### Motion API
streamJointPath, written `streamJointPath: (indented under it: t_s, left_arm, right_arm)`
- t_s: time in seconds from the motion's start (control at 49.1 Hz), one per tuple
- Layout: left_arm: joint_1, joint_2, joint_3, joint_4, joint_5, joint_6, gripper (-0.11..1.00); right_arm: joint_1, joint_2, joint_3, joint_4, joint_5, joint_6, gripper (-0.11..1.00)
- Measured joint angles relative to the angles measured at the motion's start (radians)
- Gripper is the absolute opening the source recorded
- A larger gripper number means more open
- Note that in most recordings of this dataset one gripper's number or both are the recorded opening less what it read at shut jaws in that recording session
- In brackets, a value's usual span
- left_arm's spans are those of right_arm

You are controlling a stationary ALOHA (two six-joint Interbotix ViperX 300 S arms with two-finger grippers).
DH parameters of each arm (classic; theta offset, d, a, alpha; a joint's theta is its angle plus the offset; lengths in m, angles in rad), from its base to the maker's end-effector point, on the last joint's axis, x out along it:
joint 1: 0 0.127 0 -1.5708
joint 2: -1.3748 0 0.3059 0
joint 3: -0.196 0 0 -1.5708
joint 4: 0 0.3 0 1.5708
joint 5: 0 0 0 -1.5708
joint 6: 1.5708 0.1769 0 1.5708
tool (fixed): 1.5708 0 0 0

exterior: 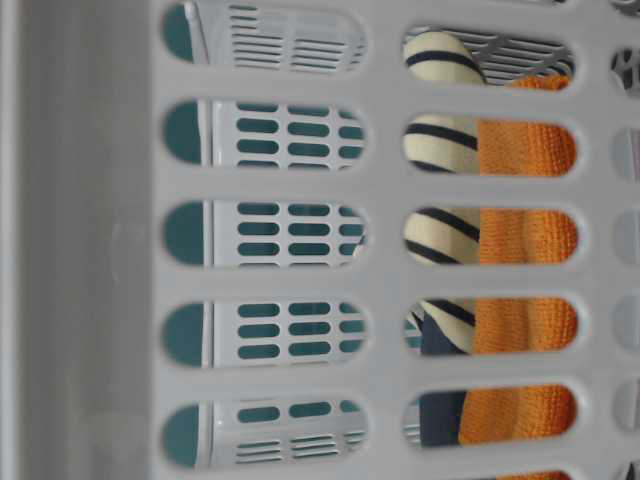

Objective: Pick up the orange cloth from the shopping basket with the left arm.
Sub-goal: 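Move the left gripper over the basket toward the orange cloth, then lower the left gripper onto the orange cloth and close on it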

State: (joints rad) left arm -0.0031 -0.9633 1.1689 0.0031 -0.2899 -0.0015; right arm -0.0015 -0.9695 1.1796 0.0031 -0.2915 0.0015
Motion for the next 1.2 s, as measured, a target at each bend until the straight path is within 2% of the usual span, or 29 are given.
streamJointPath:
  t_s: [0.081, 0.163, 0.468, 0.529, 0.733, 0.774, 0.814, 0.977, 1.018, 1.059, 1.201]
  left_arm:
    - [-0.002, 0.005, -0.023, 0.017, 0.034, -0.029, 0.0]
    - [-0.006, 0.015, -0.086, 0.034, 0.104, -0.041, 0.0]
    - [-0.025, 0.146, -0.33, 0.037, 0.451, -0.044, 0.0]
    - [-0.029, 0.186, -0.385, 0.037, 0.511, -0.04, 0.0]
    - [-0.041, 0.351, -0.555, 0.037, 0.684, -0.038, 0.0]
    - [-0.043, 0.385, -0.591, 0.037, 0.723, -0.038, 0.0]
    - [-0.041, 0.431, -0.64, 0.038, 0.772, -0.038, 0.0]
    - [-0.043, 0.6, -0.788, 0.037, 0.946, -0.04, 0.01]
    - [-0.044, 0.64, -0.824, 0.038, 0.988, -0.035, 0.04]
    - [-0.048, 0.676, -0.854, 0.038, 1.023, -0.028, 0.11]
    - [-0.052, 0.784, -0.96, 0.037, 1.109, -0.029, 0.53]
  right_arm:
    - [0.002, 0.003, 0.0, 0.002, 0.0, 0.005, 0.0]
    - [0.003, 0.008, 0.0, 0.012, 0.002, 0.012, 0.0]
    - [-0.003, 0.009, 0.0, 0.02, 0.023, 0.063, 0.02]
    - [-0.003, 0.009, 0.0, 0.02, 0.044, 0.063, 0.12]
    - [-0.005, 0.009, -0.003, 0.02, 0.095, 0.064, 0.72]
    - [-0.005, 0.009, -0.006, 0.02, 0.098, 0.064, 0.79]
    - [-0.005, 0.009, -0.008, 0.02, 0.103, 0.064, 0.81]
    - [-0.006, 0.008, -0.009, 0.018, 0.118, 0.063, 0.76]
    - [-0.006, 0.008, -0.009, 0.02, 0.121, 0.064, 0.76]
    - [-0.005, 0.005, -0.009, 0.02, 0.123, 0.063, 0.76]
    - [-0.006, -0.002, -0.009, 0.02, 0.124, 0.058, 0.76]
